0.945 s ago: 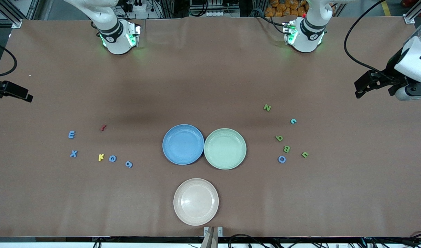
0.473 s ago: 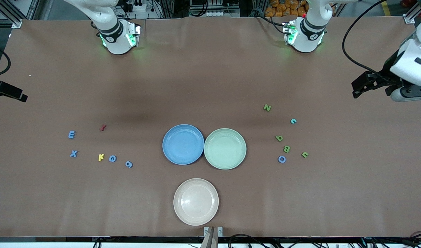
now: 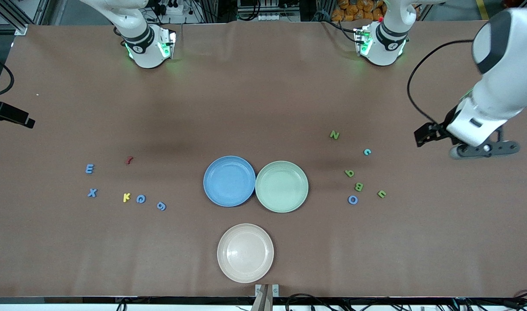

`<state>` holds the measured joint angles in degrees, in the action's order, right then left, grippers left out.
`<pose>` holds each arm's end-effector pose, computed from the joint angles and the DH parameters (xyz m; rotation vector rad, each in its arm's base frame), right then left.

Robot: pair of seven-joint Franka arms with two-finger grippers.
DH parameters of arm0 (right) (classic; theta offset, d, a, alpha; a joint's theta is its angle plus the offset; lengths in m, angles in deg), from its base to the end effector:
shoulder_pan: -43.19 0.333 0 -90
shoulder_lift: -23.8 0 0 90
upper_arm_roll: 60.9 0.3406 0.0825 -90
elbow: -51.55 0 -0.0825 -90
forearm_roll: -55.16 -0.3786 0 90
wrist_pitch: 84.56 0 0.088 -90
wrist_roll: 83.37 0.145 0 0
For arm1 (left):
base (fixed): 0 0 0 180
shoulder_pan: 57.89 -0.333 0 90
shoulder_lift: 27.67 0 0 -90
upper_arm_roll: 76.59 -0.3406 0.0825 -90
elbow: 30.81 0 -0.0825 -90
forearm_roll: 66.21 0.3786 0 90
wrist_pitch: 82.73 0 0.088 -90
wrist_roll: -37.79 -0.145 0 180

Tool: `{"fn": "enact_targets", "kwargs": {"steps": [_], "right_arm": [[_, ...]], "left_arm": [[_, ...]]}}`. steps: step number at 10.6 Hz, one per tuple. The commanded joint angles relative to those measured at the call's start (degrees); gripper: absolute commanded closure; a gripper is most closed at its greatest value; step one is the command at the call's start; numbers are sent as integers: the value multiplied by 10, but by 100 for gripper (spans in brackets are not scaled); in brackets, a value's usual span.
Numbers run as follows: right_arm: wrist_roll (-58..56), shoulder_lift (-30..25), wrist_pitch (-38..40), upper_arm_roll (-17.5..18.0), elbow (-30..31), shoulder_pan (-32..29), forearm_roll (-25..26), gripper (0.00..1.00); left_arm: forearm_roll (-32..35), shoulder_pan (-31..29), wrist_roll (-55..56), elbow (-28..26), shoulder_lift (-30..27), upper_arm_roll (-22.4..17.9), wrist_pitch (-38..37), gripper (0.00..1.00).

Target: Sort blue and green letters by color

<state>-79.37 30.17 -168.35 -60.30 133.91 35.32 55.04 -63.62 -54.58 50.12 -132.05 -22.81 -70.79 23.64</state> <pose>0.5670 -0.0724 0.6012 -3.1179 0.3074 0.1349 0.5800 -0.0862 0.4954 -3.1075 -0.0683 -0.0180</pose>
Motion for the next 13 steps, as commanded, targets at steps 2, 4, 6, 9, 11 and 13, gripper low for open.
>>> {"fn": "enact_targets", "kwargs": {"steps": [2,4,6,9,11,13], "right_arm": [[6,13,-79,-1,57,-22,4,0],[0,11,-147,-1,128,-42,4,0],[-6,12,-284,-1,226,-71,5,0],[-67,56,-455,-1,321,-92,6,0],[-93,113,-531,-1,337,-102,6,0],[-149,168,-647,-1,361,-105,6,0]], "left_arm": [[-8,-8,-10,-119,59,4,172,0],[-6,-10,-5,-116,131,1,251,0],[-5,-21,41,-62,217,-1,291,0],[-1,-23,153,-5,278,-4,290,0],[17,-2,216,2,298,-6,290,5],[30,-2,248,10,312,-5,290,14]]}}
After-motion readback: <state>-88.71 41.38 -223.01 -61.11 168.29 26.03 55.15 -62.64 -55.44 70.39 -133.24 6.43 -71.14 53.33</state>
